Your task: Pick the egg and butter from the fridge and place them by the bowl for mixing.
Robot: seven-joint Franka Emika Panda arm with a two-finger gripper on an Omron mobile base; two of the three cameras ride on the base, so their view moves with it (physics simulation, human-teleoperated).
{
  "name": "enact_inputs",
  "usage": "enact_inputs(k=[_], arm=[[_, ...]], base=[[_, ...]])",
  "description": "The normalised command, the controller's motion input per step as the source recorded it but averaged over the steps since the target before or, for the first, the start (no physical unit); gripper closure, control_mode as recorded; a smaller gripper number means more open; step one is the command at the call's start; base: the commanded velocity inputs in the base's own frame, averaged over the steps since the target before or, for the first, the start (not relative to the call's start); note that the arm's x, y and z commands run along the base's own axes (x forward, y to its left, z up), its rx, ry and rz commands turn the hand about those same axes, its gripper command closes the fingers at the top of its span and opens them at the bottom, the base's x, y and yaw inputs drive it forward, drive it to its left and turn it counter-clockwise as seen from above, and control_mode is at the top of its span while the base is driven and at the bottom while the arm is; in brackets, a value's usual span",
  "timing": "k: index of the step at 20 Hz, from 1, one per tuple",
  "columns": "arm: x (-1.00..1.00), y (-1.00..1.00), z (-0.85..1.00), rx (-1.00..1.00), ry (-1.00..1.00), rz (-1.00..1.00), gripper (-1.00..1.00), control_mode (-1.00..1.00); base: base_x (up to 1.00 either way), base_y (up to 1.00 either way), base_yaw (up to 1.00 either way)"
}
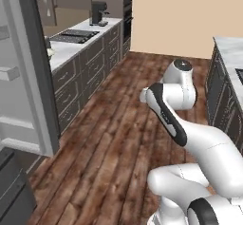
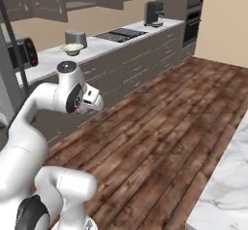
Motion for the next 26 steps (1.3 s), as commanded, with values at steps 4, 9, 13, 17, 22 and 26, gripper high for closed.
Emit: enact_inputs(k=[4,9,13,17,22,26], arm=[[0.0,0.0,0.0,0.0,0.0,0.0,1.0,1.0],[0.0,0.0,0.0,0.0,0.0,0.0,1.0,1.0],[0.0,0.0,0.0,0.0,0.0,0.0,1.0,1.0],[0.0,0.0,0.0,0.0,0.0,0.0,1.0,1.0],[0.0,0.0,0.0,0.0,0.0,0.0,1.0,1.0],[0.0,0.0,0.0,0.0,0.0,0.0,1.0,1.0]], base=[[0.84,0.0,-0.03],[0.94,0.0,0.0],[0.94,0.0,0.0],[0.94,0.04,0.01],[0.94,0.16,0.08],[0.94,0.17,0.12]])
